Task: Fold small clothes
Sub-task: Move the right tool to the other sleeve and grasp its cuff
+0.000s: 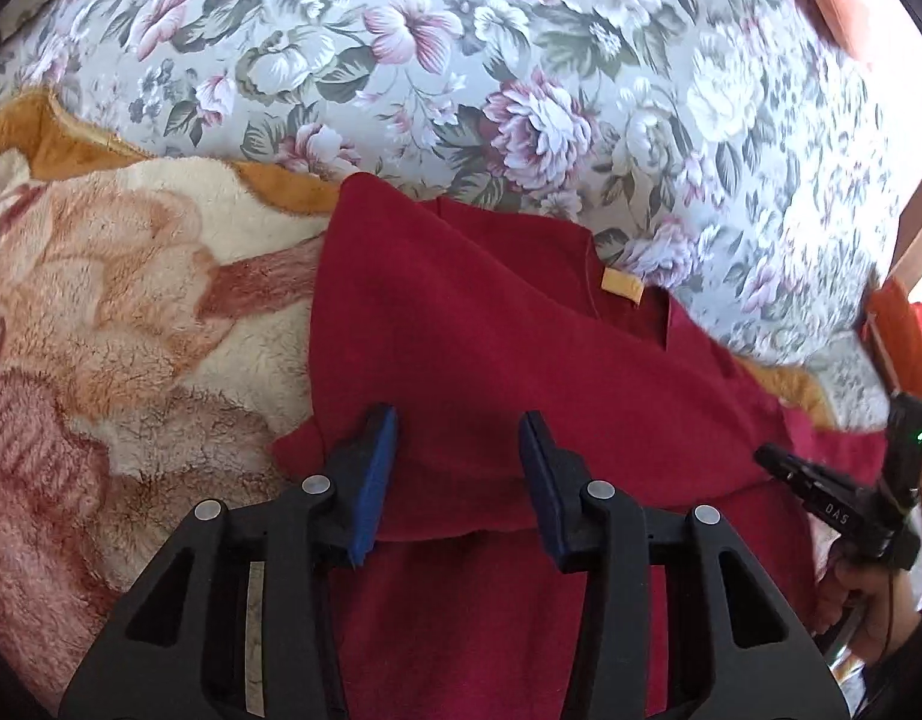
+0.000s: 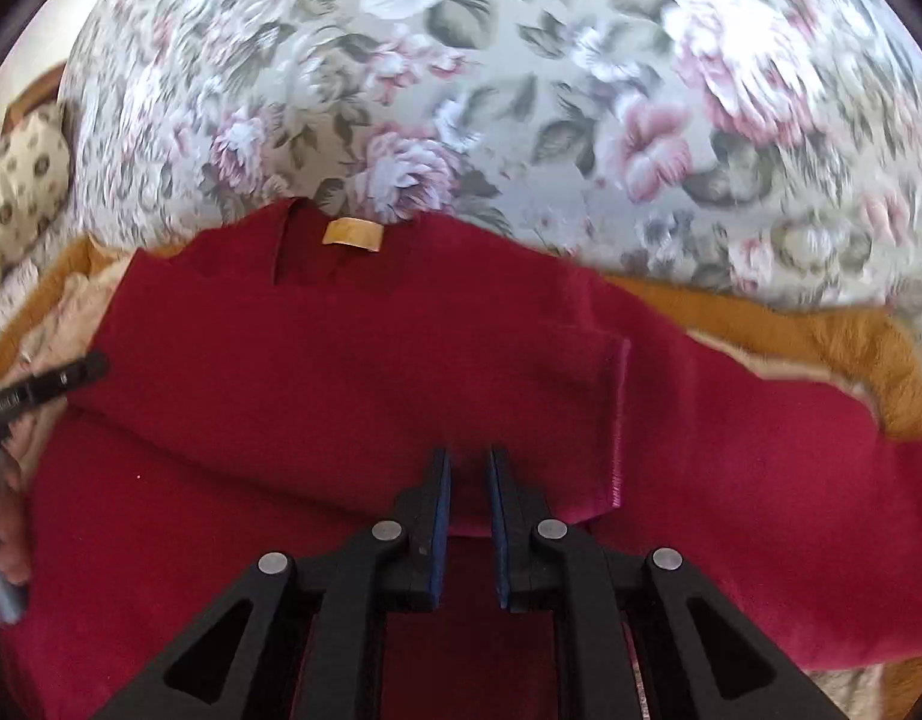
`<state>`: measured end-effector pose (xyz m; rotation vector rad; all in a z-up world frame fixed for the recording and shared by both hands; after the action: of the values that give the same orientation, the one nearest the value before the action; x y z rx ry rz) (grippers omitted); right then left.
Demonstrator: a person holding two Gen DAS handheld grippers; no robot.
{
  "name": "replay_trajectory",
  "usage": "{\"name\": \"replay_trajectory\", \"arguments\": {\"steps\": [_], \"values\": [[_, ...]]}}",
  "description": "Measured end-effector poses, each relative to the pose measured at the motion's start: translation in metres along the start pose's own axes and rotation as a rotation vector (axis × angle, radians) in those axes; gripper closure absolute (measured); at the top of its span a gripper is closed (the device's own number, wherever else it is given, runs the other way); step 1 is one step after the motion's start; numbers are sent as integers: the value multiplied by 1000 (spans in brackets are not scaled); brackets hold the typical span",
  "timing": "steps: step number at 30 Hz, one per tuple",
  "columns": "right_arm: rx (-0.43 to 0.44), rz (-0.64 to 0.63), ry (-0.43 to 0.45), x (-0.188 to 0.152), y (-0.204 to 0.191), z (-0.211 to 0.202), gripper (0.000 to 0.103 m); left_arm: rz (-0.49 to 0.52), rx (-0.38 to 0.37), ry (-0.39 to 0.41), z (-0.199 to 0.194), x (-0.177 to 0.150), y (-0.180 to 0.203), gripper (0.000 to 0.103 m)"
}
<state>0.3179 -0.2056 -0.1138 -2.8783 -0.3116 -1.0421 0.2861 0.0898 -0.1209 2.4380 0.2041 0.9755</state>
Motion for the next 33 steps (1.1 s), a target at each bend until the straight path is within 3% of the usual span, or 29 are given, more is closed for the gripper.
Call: {"name": "replay_trajectory", "arguments": {"steps": [3, 8, 10, 12, 14, 19, 23, 26, 28, 33], "values": [[30, 27, -15, -1, 3, -1, 94, -24, -37, 21, -3, -1, -2, 62], [-9, -15, -20, 4, 2, -14, 93, -10, -34, 36, -6, -4, 1, 62], [-50, 25, 34, 10, 21, -33, 90, 5, -17, 36, -4, -4, 2, 62], [-78, 84, 114, 8, 53, -66, 88, 7, -16, 40, -4, -4, 2, 62], [-156, 161, 157, -9, 95, -98, 81, -1, -28, 44, -4, -3, 2, 62], [-364, 322, 275, -56, 214, -183, 74, -32, -66, 58, -6, -2, 0, 62], [-490, 577, 356, -87, 319, -243, 65, -29, -64, 60, -6, -2, -1, 62], [-452, 682, 344, -92, 357, -245, 65, -31, -67, 60, -6, -2, -1, 62], [-405, 654, 354, -82, 361, -238, 64, -35, -73, 62, -6, -1, -1, 62], [-385, 614, 343, -62, 366, -223, 64, -41, -80, 65, -5, -1, -2, 62]]}}
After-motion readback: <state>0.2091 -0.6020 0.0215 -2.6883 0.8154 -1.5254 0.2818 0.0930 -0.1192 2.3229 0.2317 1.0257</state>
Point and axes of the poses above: each gripper's, at about its wrist camera, not at the fingertips, and z roughly the way its jaws point, y to its right, x to its top, the point moved 10 cm from there along z, roughly the way its jaws point, and after that the axes turned 8 degrees about -x, right-handed, at the moved point
